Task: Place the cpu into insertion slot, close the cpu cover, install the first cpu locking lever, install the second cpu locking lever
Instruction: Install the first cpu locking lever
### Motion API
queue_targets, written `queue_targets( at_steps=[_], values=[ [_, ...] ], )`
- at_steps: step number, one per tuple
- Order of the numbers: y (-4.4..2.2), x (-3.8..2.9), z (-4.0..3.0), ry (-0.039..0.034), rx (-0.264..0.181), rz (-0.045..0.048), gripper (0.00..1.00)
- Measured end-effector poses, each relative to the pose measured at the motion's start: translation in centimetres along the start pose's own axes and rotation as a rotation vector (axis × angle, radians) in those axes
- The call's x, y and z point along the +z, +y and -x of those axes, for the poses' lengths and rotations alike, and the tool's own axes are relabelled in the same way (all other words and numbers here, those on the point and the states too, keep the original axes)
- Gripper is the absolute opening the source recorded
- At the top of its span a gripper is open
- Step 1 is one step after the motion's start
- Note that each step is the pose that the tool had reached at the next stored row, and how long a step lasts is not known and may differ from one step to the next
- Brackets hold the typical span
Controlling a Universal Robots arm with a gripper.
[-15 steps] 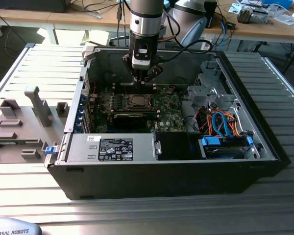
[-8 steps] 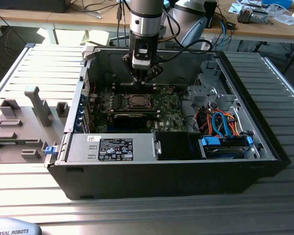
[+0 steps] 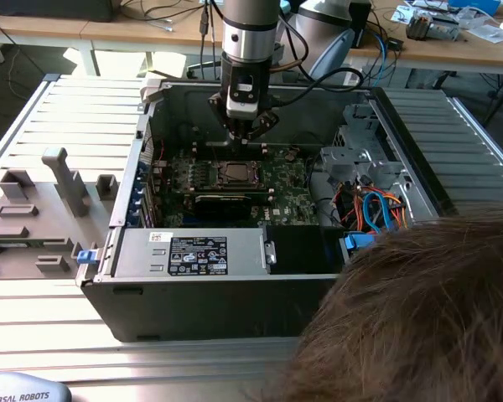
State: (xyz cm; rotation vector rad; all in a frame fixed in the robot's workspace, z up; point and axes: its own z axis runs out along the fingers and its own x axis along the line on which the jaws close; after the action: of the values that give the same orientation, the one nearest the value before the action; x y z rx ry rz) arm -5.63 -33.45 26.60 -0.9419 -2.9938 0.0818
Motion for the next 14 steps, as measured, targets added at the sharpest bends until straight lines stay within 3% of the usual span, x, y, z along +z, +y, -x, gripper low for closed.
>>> queue_targets(
  at_steps=[14],
  values=[
    [0.02,0.02,0.00,-0.0016,-0.014,-0.0009,0.11]
  ],
)
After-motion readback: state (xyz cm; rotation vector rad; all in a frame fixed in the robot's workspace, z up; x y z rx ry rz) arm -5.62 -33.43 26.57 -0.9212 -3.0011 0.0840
